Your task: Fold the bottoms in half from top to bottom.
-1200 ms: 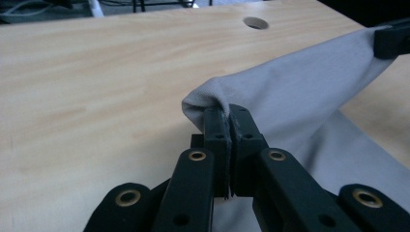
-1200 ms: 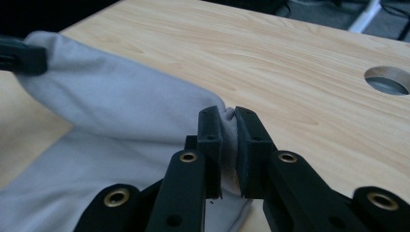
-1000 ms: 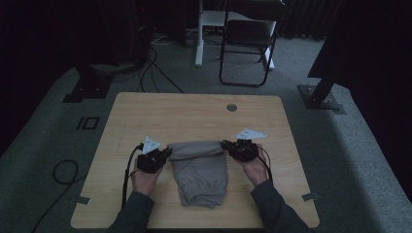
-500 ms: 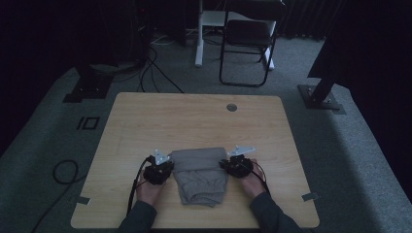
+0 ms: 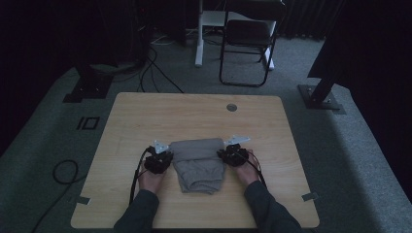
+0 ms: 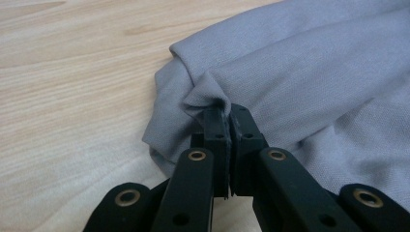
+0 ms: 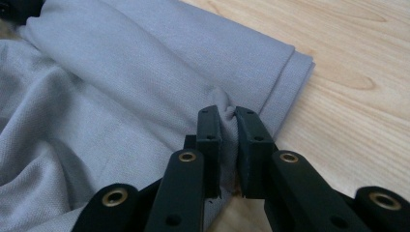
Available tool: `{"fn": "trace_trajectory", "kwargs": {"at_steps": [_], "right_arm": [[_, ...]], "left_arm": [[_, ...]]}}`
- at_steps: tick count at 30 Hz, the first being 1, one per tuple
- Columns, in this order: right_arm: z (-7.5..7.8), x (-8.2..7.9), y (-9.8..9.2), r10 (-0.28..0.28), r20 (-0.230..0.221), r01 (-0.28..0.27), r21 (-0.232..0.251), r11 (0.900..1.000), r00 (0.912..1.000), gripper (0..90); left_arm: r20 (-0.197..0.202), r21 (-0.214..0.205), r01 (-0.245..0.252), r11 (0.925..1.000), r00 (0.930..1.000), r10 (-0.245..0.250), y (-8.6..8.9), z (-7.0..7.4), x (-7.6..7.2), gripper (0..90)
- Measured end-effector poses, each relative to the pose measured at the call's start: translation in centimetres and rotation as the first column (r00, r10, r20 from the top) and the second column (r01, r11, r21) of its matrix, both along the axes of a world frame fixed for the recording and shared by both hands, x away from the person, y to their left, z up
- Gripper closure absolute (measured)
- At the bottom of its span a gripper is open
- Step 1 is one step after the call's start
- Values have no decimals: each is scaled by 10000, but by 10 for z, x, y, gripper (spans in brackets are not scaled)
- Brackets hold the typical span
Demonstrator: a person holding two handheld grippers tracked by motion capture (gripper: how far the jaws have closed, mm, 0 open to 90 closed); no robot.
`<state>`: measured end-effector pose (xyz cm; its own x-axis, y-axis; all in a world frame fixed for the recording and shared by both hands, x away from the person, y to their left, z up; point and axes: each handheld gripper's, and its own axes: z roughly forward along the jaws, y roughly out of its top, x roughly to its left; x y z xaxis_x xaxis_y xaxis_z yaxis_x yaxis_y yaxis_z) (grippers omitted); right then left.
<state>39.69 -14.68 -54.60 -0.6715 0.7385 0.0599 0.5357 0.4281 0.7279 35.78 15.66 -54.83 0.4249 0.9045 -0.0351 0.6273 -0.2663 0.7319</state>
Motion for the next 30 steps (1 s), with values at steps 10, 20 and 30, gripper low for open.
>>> {"fn": "trace_trajectory", "kwargs": {"at_steps": [10,20,30], "right_arm": [[1,18,5,-269,-24,269,-34,9996,9996,819],[4,42,14,-513,-137,509,-297,9983,9986,819],[52,49,11,-603,795,582,285,9979,9950,823]], "left_arm": [[90,-71,-225,9997,9997,225,1,-1,14,883],[-62,-57,-685,9976,9976,685,1,1,36,883],[833,-928,-709,9932,9934,787,12,60,45,885]]}}
